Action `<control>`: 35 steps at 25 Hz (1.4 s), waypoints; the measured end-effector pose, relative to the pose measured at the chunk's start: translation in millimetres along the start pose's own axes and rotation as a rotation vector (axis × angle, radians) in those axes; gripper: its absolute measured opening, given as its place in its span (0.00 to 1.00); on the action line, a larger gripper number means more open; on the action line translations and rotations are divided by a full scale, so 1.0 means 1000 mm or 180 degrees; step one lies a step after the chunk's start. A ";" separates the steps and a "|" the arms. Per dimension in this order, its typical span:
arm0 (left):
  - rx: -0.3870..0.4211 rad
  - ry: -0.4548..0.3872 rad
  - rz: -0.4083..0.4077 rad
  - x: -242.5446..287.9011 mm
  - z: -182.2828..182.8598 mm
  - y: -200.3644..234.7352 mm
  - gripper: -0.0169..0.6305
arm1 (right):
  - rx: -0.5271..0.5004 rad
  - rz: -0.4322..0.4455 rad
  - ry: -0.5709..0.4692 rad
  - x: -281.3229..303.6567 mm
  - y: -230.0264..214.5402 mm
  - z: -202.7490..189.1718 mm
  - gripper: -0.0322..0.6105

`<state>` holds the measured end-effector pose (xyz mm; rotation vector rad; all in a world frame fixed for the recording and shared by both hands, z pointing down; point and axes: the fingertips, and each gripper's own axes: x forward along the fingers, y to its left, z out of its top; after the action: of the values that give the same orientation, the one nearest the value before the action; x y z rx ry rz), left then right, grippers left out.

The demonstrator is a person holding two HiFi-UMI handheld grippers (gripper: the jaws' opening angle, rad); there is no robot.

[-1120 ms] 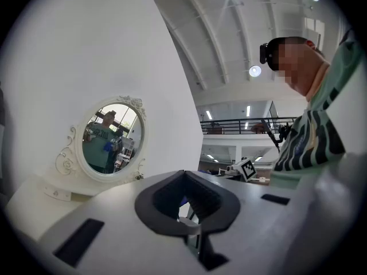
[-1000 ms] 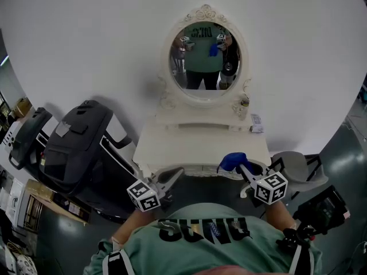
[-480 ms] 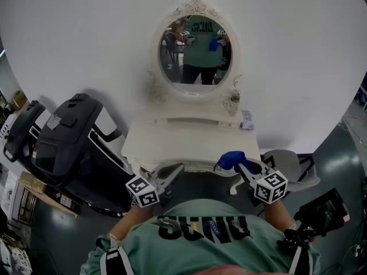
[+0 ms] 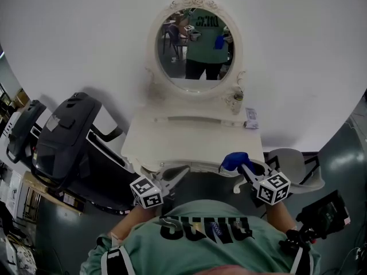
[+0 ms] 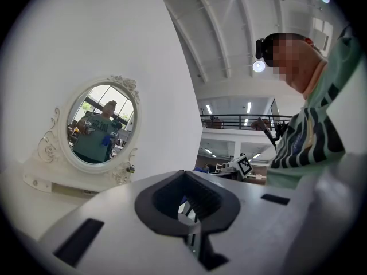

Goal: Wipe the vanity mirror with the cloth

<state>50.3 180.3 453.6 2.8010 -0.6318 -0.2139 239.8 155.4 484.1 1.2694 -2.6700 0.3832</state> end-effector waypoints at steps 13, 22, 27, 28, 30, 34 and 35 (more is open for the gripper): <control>0.0187 -0.0035 -0.0301 -0.025 0.085 0.211 0.04 | -0.0084 -0.0256 -0.0148 0.203 -0.009 0.084 0.13; 0.0364 -0.0034 -0.0243 -0.004 0.125 0.325 0.04 | -0.0317 -0.0273 -0.0130 0.301 -0.049 0.133 0.13; 0.0232 -0.0166 -0.0040 0.040 0.122 0.336 0.04 | -0.0366 -0.0139 -0.0107 0.303 -0.106 0.146 0.13; 0.0191 -0.0200 -0.0012 0.049 0.121 0.334 0.04 | -0.0396 -0.0101 -0.0115 0.303 -0.116 0.151 0.13; 0.0167 -0.0245 0.0074 0.062 0.119 0.333 0.04 | -0.0509 -0.0030 -0.0119 0.306 -0.133 0.163 0.13; 0.0182 -0.0297 0.0281 0.069 0.121 0.339 0.04 | -0.1103 0.0045 -0.0166 0.332 -0.144 0.198 0.13; 0.0222 -0.0292 0.0346 0.065 0.122 0.341 0.04 | -0.1305 0.0045 -0.0229 0.342 -0.141 0.214 0.13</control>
<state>-52.0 -172.3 428.5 2.8259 -0.8254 -0.3058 127.7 -245.9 388.6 1.1528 -2.6277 -0.2060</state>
